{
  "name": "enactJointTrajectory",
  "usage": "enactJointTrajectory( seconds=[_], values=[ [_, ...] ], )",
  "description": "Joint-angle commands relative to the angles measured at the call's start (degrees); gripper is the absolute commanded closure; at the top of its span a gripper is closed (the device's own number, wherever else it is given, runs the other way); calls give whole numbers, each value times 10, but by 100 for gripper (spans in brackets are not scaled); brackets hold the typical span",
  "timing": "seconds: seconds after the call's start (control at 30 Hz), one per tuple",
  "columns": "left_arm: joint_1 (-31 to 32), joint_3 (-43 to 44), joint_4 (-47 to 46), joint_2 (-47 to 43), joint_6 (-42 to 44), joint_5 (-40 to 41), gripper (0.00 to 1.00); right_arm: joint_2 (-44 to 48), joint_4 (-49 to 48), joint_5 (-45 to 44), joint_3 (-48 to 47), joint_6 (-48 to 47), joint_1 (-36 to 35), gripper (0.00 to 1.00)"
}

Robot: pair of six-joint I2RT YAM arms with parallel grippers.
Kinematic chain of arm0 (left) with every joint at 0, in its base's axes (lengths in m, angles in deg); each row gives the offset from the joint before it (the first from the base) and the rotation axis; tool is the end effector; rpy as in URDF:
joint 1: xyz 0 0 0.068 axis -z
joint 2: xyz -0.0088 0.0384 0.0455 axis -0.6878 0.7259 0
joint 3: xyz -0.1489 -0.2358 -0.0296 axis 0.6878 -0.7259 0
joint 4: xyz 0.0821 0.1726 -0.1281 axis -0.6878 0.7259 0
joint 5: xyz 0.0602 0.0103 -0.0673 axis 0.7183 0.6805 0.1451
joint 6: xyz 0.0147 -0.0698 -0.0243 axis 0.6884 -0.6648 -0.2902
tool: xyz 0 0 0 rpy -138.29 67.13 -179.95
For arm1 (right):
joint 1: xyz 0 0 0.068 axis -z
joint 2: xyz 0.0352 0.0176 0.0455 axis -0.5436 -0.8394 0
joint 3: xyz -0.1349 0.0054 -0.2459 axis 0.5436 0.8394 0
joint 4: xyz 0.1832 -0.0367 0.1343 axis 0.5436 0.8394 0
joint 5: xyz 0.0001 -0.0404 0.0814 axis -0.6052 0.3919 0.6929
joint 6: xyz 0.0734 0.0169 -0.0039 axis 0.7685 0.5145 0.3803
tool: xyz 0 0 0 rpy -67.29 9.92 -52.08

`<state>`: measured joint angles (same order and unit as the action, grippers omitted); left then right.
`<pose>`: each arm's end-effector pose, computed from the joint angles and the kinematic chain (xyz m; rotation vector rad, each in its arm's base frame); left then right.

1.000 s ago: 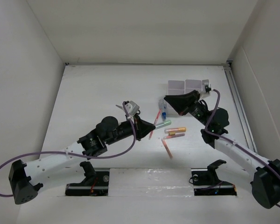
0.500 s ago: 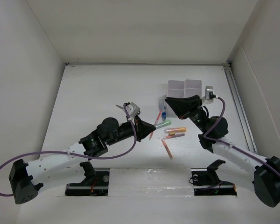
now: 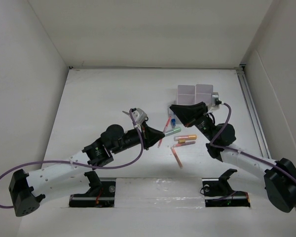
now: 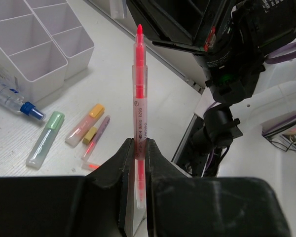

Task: Sort the stationery into containers
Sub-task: Close the pen cap on the pen.

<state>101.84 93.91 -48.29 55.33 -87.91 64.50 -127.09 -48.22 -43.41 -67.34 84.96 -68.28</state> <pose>0.0956 -0.1730 0.3424 0.6207 1.4865 -1.2290 0.1610 0.1342 0.3490 -0.1510 1.0809 1.4344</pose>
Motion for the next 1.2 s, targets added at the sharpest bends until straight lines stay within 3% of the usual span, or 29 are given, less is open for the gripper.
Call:
enactJointTrajectory(
  seconds=[0.0, 0.8, 1.17],
  values=[
    [0, -1, -29, -13, 9, -10, 100, 1, -97, -9, 2, -4, -6, 100],
    [0, -1, -23, -19, 9, 8, 100, 40, -58, 14, 2, -6, 0, 100],
    [0, 4, -12, -19, 15, 13, 100, 2, -102, 19, 7, -1, -5, 100]
  ],
)
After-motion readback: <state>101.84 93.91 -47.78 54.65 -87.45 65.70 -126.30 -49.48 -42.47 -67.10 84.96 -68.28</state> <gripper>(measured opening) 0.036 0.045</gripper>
